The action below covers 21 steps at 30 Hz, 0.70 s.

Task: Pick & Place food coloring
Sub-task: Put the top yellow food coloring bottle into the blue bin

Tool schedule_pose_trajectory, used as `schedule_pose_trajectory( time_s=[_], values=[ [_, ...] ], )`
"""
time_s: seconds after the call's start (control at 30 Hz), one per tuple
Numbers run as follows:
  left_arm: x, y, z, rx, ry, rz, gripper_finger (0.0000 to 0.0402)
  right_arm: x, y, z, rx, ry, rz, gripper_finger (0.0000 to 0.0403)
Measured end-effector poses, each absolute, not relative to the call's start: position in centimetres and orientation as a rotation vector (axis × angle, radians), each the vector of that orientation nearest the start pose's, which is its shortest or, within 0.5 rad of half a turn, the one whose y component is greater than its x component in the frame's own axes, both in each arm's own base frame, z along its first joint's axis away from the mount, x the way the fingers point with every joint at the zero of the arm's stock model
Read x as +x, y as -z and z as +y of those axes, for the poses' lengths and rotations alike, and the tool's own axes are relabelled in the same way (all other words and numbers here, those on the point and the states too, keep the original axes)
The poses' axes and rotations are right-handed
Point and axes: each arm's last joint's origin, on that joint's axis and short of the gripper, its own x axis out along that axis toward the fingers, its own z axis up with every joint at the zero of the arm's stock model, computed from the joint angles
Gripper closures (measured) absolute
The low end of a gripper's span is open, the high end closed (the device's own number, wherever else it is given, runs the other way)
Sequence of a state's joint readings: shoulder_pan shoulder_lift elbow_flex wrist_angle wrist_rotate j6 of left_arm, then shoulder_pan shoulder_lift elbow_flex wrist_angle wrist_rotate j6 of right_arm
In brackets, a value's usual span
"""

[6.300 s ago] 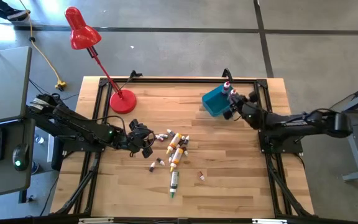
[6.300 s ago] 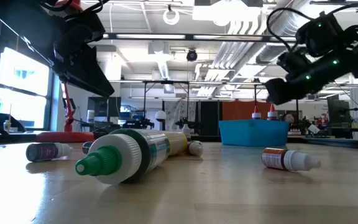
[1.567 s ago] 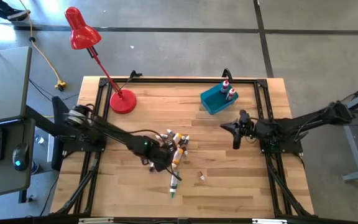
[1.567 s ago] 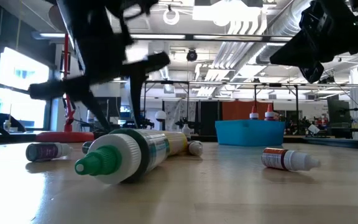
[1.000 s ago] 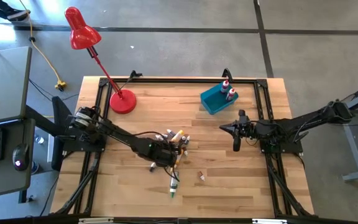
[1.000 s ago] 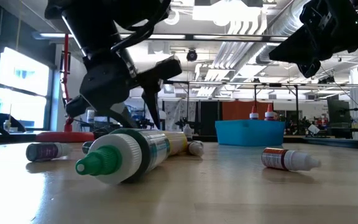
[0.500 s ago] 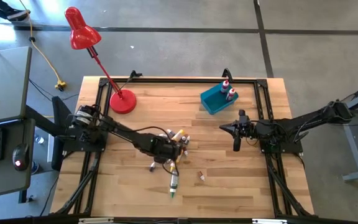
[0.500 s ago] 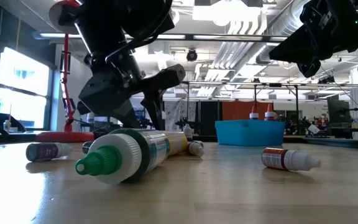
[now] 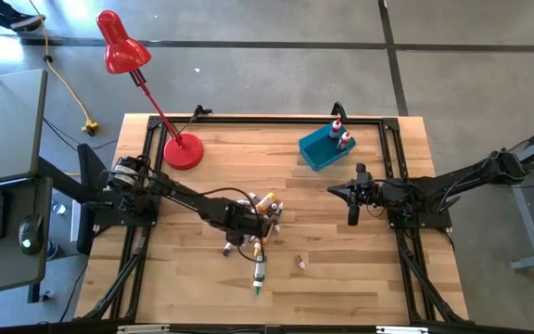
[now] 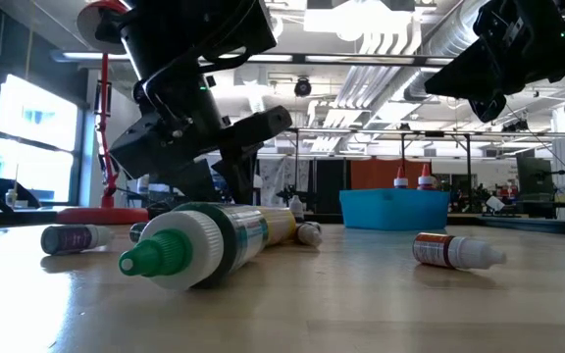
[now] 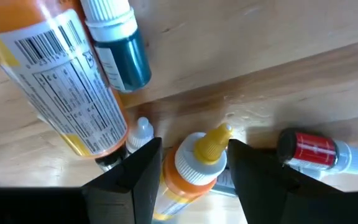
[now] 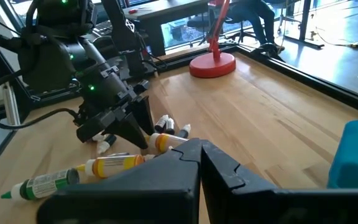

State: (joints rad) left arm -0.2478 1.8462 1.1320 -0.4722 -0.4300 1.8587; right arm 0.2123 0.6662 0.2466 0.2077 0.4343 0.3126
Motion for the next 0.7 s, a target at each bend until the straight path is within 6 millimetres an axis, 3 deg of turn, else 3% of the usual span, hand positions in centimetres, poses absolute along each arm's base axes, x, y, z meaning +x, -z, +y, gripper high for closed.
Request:
schedule_pose_trajectory(
  time_s=[0.23,0.43,0.7],
  values=[
    [34.39,-15.53,-7.19,2.003,0.975,0.988,0.0223,15.17,-20.19,2.02,0.243,0.25,0.165,0.0403],
    [34.24,-15.6,-6.64,2.071,0.921,1.102,0.0223,15.17,-20.19,2.02,0.243,0.25,0.165,0.0403],
    [34.28,-15.53,-6.73,2.101,1.022,1.024,0.0223,15.17,-20.19,2.02,0.243,0.25,0.164,0.0403]
  ],
)
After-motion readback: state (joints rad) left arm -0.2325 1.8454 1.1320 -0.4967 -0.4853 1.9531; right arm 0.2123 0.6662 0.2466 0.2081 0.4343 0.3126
